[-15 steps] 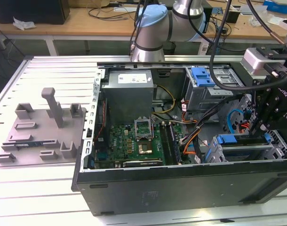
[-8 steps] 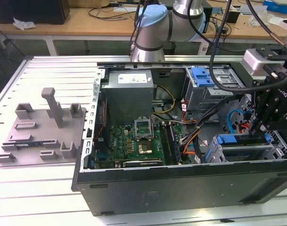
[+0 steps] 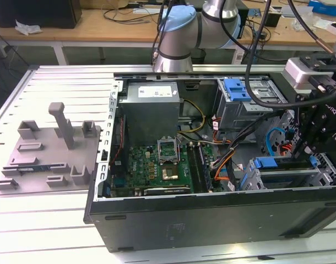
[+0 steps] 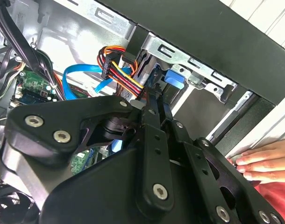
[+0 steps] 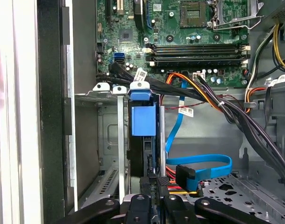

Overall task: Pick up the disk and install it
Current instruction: 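Insert the first disk wire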

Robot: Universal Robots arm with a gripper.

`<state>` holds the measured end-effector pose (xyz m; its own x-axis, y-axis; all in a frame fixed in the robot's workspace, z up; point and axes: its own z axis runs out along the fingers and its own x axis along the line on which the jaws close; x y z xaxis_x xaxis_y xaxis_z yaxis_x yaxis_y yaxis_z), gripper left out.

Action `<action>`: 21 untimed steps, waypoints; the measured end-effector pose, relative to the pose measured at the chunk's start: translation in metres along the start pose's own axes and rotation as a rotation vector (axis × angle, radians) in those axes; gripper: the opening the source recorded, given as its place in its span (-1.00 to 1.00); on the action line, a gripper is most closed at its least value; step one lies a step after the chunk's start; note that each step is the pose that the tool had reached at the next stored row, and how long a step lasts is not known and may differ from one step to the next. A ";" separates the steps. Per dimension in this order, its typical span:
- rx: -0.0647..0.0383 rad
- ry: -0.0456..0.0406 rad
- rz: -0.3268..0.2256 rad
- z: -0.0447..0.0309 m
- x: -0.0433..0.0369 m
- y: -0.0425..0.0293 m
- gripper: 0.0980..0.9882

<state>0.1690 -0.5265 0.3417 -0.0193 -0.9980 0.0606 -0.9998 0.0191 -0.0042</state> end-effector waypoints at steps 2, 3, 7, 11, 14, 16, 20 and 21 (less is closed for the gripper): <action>0.000 0.0001 0.000 0.0000 0.0000 0.0000 -0.84; 0.000 0.0000 0.000 0.0000 0.0000 0.0000 -0.84; 0.000 -0.0001 0.000 -0.0009 0.0001 0.0000 -0.84; 0.000 0.0001 0.000 -0.0017 0.0001 0.0000 -0.84; 0.000 0.0000 0.000 -0.0017 -0.0005 0.0000 -0.84; 0.000 0.0001 0.000 -0.0017 -0.0008 0.0000 -0.84; 0.000 0.0013 0.000 -0.0018 -0.0012 0.0001 -0.84; 0.000 0.0017 0.000 -0.0018 -0.0012 0.0001 -0.84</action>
<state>0.1689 -0.5252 0.3435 -0.0192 -0.9979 0.0623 -0.9998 0.0190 -0.0043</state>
